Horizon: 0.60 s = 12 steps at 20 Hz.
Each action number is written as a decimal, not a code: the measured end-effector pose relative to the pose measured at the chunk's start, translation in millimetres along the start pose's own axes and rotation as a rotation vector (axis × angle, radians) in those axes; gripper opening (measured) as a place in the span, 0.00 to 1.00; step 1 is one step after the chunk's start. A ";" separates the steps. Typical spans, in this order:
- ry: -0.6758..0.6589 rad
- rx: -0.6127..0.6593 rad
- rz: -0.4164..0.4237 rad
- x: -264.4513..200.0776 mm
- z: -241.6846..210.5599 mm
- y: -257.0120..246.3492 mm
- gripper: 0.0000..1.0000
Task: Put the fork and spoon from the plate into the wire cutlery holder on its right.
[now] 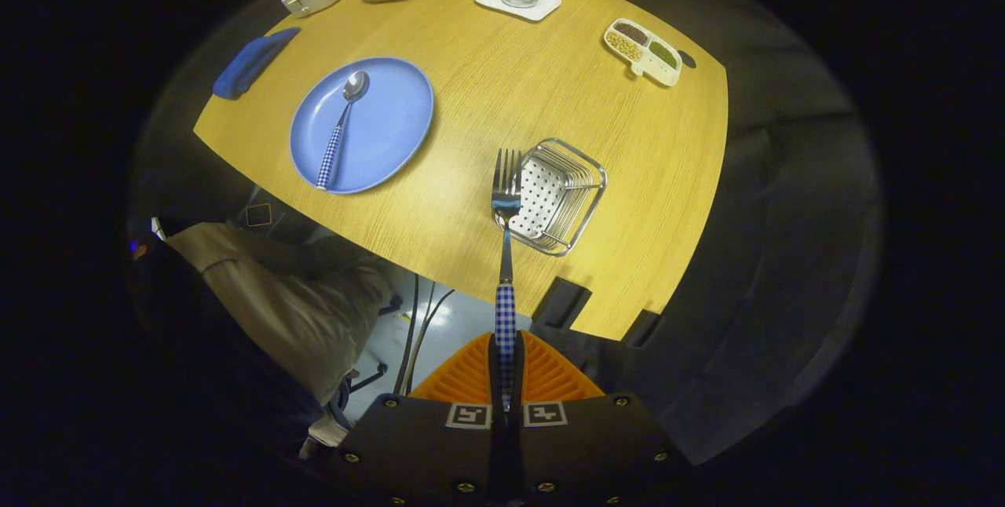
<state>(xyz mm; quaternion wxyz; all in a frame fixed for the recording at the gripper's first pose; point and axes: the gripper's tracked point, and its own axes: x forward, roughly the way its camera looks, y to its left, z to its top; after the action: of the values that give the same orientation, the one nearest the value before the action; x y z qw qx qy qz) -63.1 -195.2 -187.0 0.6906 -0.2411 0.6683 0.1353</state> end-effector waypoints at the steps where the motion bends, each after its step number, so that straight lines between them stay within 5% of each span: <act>1: 0.004 -0.006 -0.009 -2.4 -1.4 -6.0 0.01; 12: 0.163 0.028 0.041 3.6 -1.2 -32.8 0.01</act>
<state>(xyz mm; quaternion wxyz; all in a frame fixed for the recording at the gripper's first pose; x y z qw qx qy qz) -47.2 -224.2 -185.5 0.6342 -0.2282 0.7289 0.1199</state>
